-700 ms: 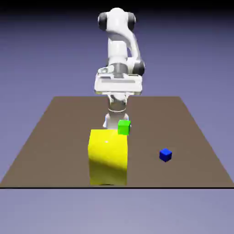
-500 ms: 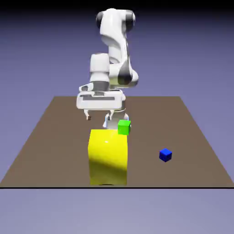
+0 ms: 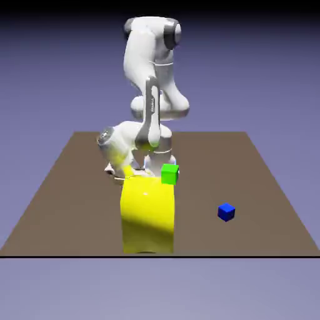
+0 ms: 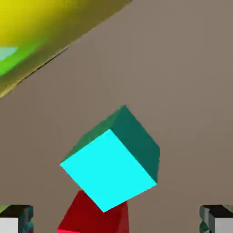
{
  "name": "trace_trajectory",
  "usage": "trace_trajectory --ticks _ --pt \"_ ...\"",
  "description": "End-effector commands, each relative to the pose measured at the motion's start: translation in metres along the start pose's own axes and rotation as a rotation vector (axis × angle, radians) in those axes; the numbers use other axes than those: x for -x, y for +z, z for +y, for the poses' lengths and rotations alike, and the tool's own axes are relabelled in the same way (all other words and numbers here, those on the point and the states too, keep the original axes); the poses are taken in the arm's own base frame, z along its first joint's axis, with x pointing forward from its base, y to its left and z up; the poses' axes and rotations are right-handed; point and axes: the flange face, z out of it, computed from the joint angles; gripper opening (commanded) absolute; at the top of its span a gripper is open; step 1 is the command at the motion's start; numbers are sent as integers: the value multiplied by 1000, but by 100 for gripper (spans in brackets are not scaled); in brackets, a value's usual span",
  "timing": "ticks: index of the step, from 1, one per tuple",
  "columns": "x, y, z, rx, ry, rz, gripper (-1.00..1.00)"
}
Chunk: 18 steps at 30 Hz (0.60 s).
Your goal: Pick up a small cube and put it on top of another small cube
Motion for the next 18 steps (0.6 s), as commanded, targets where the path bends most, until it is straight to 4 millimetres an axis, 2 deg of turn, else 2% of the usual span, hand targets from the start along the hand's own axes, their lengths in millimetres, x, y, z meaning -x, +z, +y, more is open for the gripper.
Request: trace_trajectory --ticks 1,5,12,18 --pt "-7 1 8 9 60 -7 0" --pt "30 25 2 139 69 35 0" --pt "30 24 2 144 71 41 0" --pt "20 90 5 144 71 41 0"
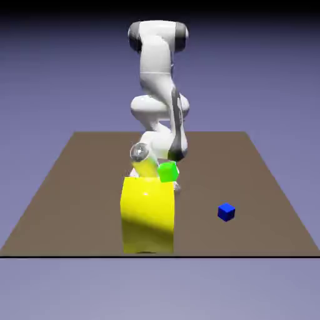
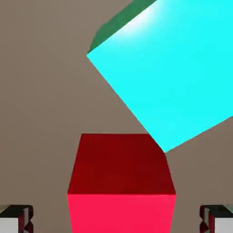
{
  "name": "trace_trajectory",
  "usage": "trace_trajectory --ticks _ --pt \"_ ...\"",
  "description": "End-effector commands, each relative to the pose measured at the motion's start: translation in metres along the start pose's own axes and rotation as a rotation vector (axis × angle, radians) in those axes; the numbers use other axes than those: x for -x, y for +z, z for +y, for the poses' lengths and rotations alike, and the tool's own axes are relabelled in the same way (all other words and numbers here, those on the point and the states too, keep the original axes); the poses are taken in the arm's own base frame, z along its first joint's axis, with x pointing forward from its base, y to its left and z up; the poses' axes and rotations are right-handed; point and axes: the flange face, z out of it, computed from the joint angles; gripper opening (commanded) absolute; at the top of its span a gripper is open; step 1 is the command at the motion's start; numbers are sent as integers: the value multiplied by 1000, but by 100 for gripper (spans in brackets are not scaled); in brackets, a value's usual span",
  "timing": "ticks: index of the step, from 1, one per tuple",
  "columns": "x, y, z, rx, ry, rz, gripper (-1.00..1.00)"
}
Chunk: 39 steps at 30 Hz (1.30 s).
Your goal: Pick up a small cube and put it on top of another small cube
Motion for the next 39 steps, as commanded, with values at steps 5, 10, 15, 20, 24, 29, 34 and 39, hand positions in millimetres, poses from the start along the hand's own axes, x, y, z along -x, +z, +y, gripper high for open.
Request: trace_trajectory --ticks 5,10,15,20,24,29,34,39 --pt "2 -21 0 -2 -2 -3 -100" --pt "7 -66 7 0 0 0 -100" --pt "-43 -106 25 -189 -42 52 -100" --pt "-104 -159 69 -436 -49 188 -100" --pt "-112 -191 83 -645 85 222 -100" --pt "-112 -219 96 -897 301 188 -100" --pt "-114 -231 114 -1105 538 97 -100" --pt "-112 -224 125 -1232 795 -59 -100"
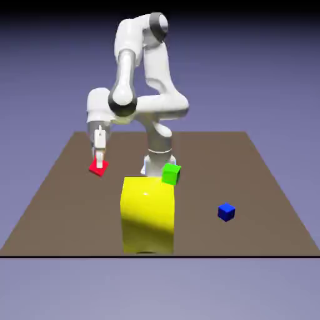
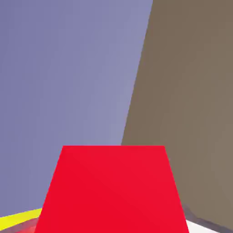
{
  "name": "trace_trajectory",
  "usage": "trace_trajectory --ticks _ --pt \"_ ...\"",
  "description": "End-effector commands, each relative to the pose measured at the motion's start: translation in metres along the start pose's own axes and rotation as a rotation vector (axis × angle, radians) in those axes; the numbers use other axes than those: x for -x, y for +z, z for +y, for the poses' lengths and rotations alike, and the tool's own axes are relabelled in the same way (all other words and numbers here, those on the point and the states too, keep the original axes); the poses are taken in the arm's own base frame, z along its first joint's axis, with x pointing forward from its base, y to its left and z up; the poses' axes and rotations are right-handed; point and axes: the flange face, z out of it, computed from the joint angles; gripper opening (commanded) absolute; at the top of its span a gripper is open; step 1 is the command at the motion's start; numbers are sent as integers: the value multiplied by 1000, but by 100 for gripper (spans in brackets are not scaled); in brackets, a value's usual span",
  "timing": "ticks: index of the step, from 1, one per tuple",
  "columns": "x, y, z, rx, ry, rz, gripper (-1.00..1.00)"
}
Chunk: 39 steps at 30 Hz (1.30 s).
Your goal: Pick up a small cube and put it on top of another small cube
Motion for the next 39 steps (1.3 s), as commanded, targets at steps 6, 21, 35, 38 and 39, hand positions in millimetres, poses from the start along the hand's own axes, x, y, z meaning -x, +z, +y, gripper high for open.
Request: trace_trajectory --ticks 6,21,35,38,39 --pt "-2 8 31 3 377 -12 -100" --pt "19 35 155 321 1131 225 -100" --pt "7 77 169 312 1123 246 -100" --pt "9 86 175 315 1126 234 -100" --pt "10 88 177 317 1128 229 -100"
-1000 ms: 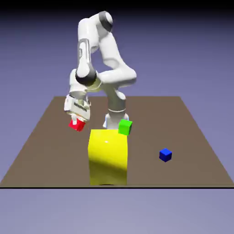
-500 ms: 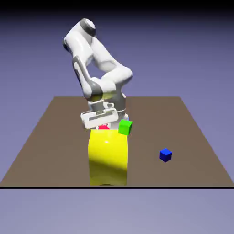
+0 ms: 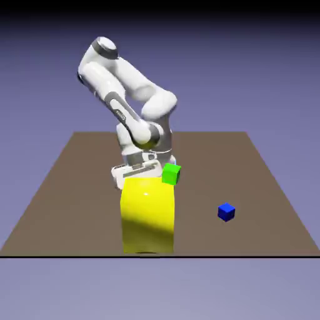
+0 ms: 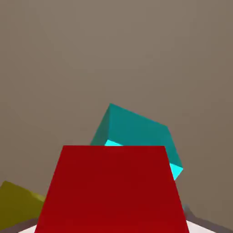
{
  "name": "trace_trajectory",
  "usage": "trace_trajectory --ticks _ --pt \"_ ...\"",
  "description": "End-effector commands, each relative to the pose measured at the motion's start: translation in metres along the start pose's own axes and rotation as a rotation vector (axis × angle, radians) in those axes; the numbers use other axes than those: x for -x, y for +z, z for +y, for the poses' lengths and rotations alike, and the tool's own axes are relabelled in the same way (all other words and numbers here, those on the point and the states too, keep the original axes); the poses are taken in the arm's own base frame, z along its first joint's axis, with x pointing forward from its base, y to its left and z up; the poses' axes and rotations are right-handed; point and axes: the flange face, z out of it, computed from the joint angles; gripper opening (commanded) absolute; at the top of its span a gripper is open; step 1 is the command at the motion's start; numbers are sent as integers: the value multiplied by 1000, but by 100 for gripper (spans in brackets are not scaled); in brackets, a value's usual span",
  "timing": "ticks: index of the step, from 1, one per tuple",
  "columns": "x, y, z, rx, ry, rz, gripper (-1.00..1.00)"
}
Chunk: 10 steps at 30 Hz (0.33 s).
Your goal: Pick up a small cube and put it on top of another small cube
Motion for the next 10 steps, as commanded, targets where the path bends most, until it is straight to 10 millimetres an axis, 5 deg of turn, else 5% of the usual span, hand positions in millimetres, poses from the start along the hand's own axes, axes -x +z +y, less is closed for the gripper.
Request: trace_trajectory --ticks 1,2,3,10 --pt "-1 3 2 6 1 -3 -100" --pt "-1 6 3 10 2 -6 -100" --pt "-1 6 3 10 2 -6 100" --pt "2 -14 -5 -13 -2 13 100"
